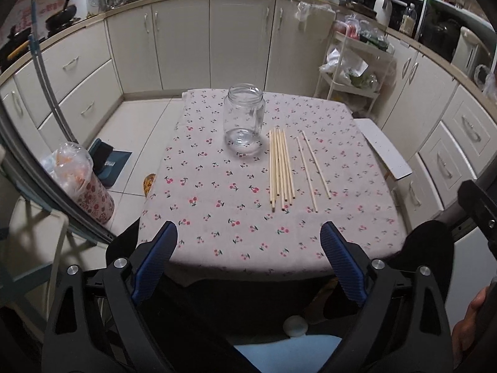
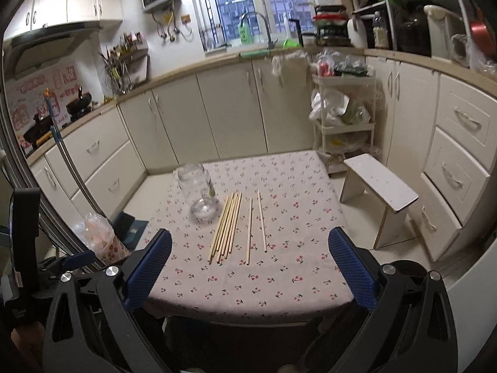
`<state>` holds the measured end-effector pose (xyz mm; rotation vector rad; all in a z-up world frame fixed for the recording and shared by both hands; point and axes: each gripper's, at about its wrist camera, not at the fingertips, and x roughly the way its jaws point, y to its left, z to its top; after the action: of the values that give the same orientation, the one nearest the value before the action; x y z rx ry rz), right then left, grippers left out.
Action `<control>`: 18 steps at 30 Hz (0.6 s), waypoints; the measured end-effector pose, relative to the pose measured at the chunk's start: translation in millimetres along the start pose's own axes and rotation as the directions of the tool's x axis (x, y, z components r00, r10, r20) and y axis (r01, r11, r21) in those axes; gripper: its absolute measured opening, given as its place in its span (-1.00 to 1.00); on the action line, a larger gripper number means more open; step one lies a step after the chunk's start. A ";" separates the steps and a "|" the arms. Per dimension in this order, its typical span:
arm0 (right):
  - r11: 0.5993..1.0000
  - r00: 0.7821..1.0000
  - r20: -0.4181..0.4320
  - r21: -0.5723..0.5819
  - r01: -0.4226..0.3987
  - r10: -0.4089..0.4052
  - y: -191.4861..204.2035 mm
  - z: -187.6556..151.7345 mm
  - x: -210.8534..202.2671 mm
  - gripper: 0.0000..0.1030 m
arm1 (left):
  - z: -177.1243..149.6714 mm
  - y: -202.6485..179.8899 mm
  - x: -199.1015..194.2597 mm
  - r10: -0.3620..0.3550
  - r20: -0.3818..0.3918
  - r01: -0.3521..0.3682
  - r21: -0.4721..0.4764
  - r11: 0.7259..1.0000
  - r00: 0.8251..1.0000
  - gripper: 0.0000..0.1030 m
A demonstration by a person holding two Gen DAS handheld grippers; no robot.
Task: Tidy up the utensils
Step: 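Lower the left tool onto a wooden chopstick and close it while the right tool grasps another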
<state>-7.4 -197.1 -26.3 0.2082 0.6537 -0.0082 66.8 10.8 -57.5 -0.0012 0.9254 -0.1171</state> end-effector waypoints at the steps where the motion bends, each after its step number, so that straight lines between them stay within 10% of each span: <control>1: 1.000 1.000 -0.013 -0.003 -0.001 0.001 -1.1 0.4 8.5 0.89 | 1.1 0.3 10.1 0.002 -0.015 -0.002 0.003 1.000 1.000 0.74; 12: 0.996 0.984 -0.174 -0.086 0.011 -0.026 -18.0 6.1 154.7 0.85 | 41.6 -7.9 139.3 -0.057 -0.063 0.056 -0.018 0.998 0.996 0.76; 18: 0.995 0.956 -0.293 -0.102 -0.011 -0.019 -27.5 7.3 223.5 0.20 | 62.7 -20.8 203.9 -0.023 -0.077 0.025 0.015 1.000 0.997 0.75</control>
<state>172.6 -212.5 -160.9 0.1091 0.9496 0.0535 236.1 -33.7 -181.2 0.0070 1.0010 -0.1478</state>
